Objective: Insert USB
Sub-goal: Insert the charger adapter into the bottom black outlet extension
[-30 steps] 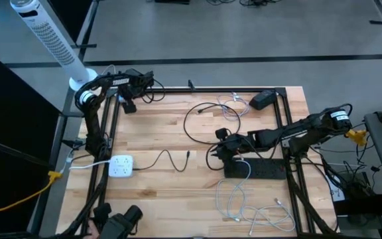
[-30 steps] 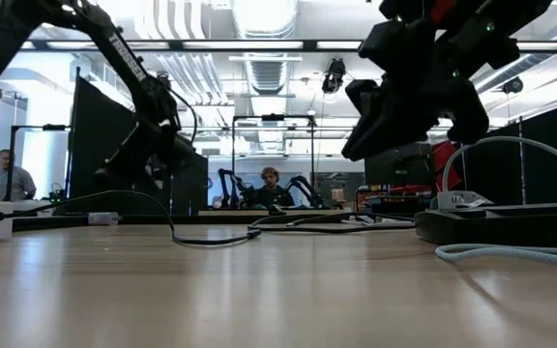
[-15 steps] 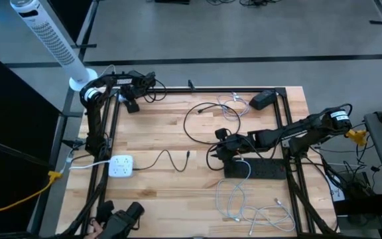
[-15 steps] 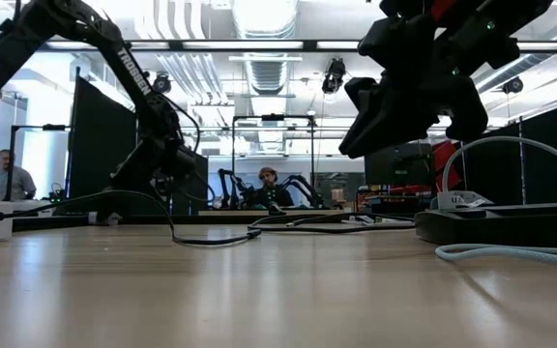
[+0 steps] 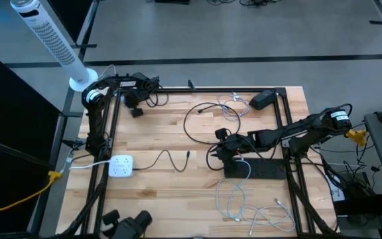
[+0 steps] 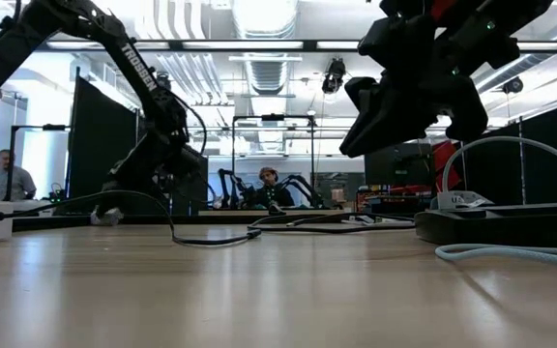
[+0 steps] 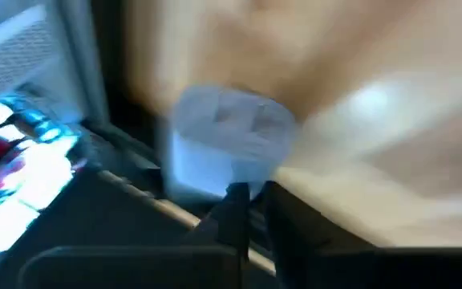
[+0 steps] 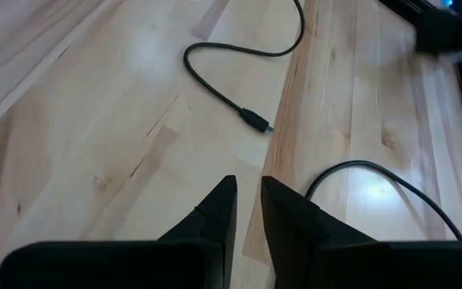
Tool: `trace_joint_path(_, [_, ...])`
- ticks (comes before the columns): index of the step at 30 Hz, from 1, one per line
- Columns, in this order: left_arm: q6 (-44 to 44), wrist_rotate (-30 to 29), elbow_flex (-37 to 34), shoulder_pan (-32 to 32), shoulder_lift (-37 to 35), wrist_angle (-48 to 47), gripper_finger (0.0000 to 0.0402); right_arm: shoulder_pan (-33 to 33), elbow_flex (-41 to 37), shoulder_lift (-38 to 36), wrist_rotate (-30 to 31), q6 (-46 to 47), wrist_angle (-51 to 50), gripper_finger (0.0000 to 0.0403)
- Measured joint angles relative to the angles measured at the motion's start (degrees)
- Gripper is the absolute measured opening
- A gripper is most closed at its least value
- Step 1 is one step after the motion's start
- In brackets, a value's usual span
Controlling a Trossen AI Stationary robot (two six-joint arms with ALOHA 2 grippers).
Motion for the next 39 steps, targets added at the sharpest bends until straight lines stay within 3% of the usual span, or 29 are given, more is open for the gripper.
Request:
trace_joint_path(4, [-2.3, 9.7, 0.2, -2.9, -0.3, -0.8, 0.0001, 0.0, 0.0, -0.3, 0.2, 0.0, 0.0, 0.0045])
trace_joint_path(8, [-6.0, 6.7, 1.0, -7.9, 0.0, -2.4, 0.0003, 0.0, 0.0, -1.0, 0.2, 0.0, -0.1, 0.0051])
trace_joint_path(17, [-6.6, 8.6, 6.0, -13.2, -4.4, -0.4, 0.0012, 0.0, 0.0, -1.5, 0.2, 0.0, -0.4, 0.0062])
trace_joint_path(24, [0.5, 8.7, 9.9, -10.0, -5.4, 6.5, 0.0107, 0.0, 0.0, -1.5, 0.6, 0.5, -1.3, 0.0050])
trace_joint_path(33, [9.8, 11.6, 7.6, -4.8, -5.4, 7.7, 0.0244, 0.0, 0.0, -1.6, 0.6, 1.1, -3.4, 0.0044])
trace_joint_path(39, [12.9, 11.7, 4.1, -3.3, -5.4, 13.8, 0.0282, 0.0, 0.0, -1.6, 0.6, 1.1, -3.5, 0.0050])
